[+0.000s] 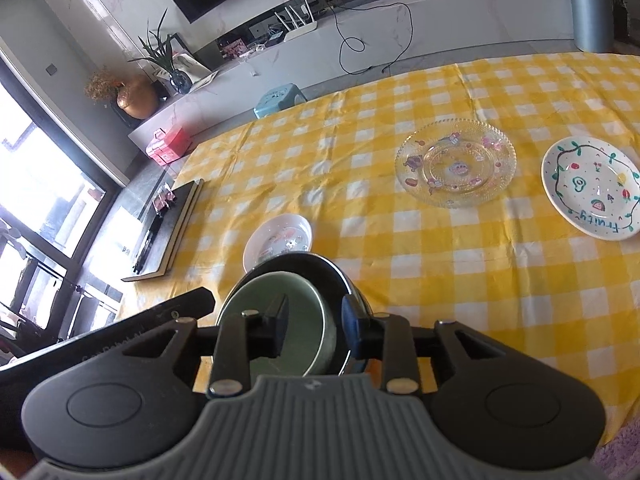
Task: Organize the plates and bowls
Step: 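Lower the green bowl into the steel bowls and open both grippers, then move both grippers to the clear glass plate rim and close them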
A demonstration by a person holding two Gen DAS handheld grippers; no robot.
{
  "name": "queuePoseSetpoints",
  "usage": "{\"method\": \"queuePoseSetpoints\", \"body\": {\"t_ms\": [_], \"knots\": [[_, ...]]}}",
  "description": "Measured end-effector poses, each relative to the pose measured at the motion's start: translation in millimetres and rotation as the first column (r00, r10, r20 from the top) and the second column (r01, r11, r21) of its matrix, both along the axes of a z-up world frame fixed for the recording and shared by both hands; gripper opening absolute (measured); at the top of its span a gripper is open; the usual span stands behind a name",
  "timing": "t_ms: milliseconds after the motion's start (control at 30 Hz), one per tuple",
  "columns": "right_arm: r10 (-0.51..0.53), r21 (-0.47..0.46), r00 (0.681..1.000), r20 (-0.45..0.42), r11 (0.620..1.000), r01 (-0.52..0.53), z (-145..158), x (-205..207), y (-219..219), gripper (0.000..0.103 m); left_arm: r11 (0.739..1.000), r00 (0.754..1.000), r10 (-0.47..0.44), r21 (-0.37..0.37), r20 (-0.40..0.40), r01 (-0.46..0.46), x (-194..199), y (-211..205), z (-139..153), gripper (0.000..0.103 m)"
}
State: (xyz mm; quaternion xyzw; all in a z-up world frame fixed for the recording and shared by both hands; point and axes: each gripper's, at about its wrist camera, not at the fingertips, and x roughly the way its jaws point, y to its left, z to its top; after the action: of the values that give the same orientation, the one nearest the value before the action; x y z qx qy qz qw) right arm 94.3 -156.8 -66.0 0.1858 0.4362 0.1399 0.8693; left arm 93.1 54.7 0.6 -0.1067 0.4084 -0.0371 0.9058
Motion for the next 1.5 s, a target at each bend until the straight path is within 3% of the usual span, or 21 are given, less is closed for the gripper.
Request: {"method": "queuePoseSetpoints", "body": {"t_ms": [233, 533, 733, 867, 967, 1133, 1300, 1500], "knots": [[-0.027, -0.035, 0.999, 0.028, 0.999, 0.028, 9.0, 6.2, -21.8, 0.031, 0.998, 0.999, -0.045, -0.049, 0.012, 0.045, 7.6, -18.3, 3.3, 0.039], [-0.088, -0.086, 0.994, 0.058, 0.992, 0.092, 19.6, 37.2, -69.9, 0.031, 0.991, 0.994, -0.112, -0.075, 0.019, 0.113, 45.9, -53.7, 4.2, 0.047], [-0.116, -0.101, 0.989, 0.088, 0.987, 0.125, 15.3, 71.5, -96.9, 0.032, 0.977, 0.977, -0.211, -0.017, -0.013, 0.211, 85.2, -81.8, 6.0, 0.047], [-0.109, -0.124, 0.986, 0.129, 0.984, 0.125, 4.0, 98.0, -106.5, 0.046, 0.958, 0.958, -0.285, 0.018, -0.034, 0.286, 116.3, -97.8, 4.7, 0.047], [-0.091, -0.150, 0.985, 0.145, 0.982, 0.112, -10.4, 118.6, -113.7, 0.046, 0.939, 0.939, -0.338, 0.049, -0.060, 0.341, 139.6, -109.7, -1.8, 0.047], [-0.100, -0.102, 0.993, 0.068, 0.989, 0.106, -36.6, 150.9, -133.9, 0.046, 0.921, 0.920, -0.375, 0.067, -0.115, 0.384, 175.7, -122.1, -27.3, 0.047], [-0.083, -0.075, 0.997, -0.005, 0.994, 0.082, -57.0, 176.6, -144.0, 0.041, 0.923, 0.908, -0.374, 0.025, -0.190, 0.385, 211.1, -120.9, -56.6, 0.047], [-0.099, -0.126, 0.994, -0.056, 0.988, 0.091, -72.7, 194.8, -146.3, 0.032, 0.930, 0.902, -0.352, 0.013, -0.249, 0.367, 237.7, -110.8, -83.0, 0.047]]}}
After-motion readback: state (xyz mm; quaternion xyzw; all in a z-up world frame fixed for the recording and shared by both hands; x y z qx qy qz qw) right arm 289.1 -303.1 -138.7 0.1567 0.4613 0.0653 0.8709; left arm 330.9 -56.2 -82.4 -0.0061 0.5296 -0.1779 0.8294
